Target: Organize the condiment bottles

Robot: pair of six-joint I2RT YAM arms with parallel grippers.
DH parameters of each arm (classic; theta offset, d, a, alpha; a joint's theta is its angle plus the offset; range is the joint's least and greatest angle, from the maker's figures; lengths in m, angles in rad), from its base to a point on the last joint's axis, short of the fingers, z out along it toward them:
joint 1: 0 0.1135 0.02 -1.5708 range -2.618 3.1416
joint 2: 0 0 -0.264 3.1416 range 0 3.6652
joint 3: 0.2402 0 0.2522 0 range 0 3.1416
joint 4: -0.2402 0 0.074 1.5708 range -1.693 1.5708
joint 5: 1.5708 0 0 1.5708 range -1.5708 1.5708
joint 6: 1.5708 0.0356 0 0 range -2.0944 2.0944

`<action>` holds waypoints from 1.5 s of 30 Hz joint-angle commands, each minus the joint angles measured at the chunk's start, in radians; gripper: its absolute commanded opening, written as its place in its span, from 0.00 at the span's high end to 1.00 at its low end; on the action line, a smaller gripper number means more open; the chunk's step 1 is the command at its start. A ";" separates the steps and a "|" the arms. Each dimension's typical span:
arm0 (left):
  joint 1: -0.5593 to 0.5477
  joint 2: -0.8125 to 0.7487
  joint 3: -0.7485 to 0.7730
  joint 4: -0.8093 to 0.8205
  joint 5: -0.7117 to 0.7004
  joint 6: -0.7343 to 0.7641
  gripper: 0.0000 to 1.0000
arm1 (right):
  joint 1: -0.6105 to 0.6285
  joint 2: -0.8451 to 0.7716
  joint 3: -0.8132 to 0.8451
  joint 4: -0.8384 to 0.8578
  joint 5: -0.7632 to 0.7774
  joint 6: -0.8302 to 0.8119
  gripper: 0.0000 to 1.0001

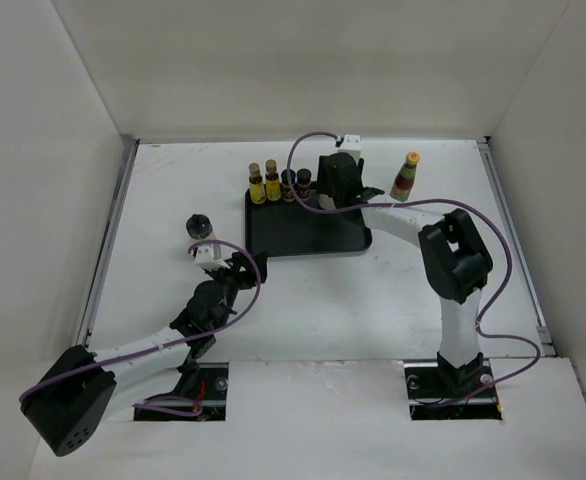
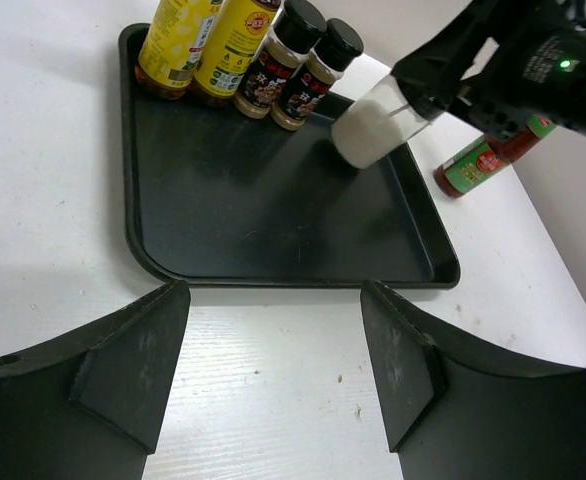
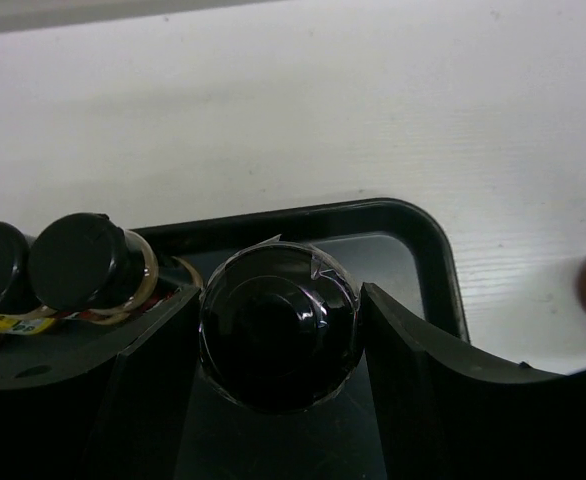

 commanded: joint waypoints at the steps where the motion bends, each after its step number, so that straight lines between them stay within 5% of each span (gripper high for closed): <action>1: 0.004 -0.012 0.010 0.053 0.009 -0.004 0.32 | 0.007 -0.008 0.104 0.095 -0.030 -0.003 0.53; 12: 0.015 -0.004 0.010 0.054 0.011 -0.004 0.32 | 0.005 0.101 0.160 0.086 -0.055 0.029 0.47; 17: 0.015 -0.001 0.010 0.056 0.011 -0.004 0.32 | 0.010 0.101 0.162 0.089 -0.041 0.032 0.32; 26: 0.015 0.000 0.015 0.050 0.012 -0.003 0.32 | 0.022 0.023 0.110 0.100 -0.004 0.041 0.14; 34: 0.020 -0.015 0.021 0.037 -0.015 0.020 0.33 | 0.025 -0.120 -0.030 0.149 -0.015 0.102 0.14; 38: 0.020 -0.043 0.027 0.004 -0.038 0.031 0.36 | 0.027 -0.174 -0.117 0.172 -0.041 0.108 0.25; 42: 0.007 -0.058 0.070 -0.090 -0.087 0.030 0.41 | 0.022 -0.204 -0.215 0.221 -0.055 0.156 0.64; 45: 0.001 -0.098 0.122 -0.220 -0.138 0.025 0.41 | -0.008 -0.177 -0.231 0.222 -0.090 0.194 0.76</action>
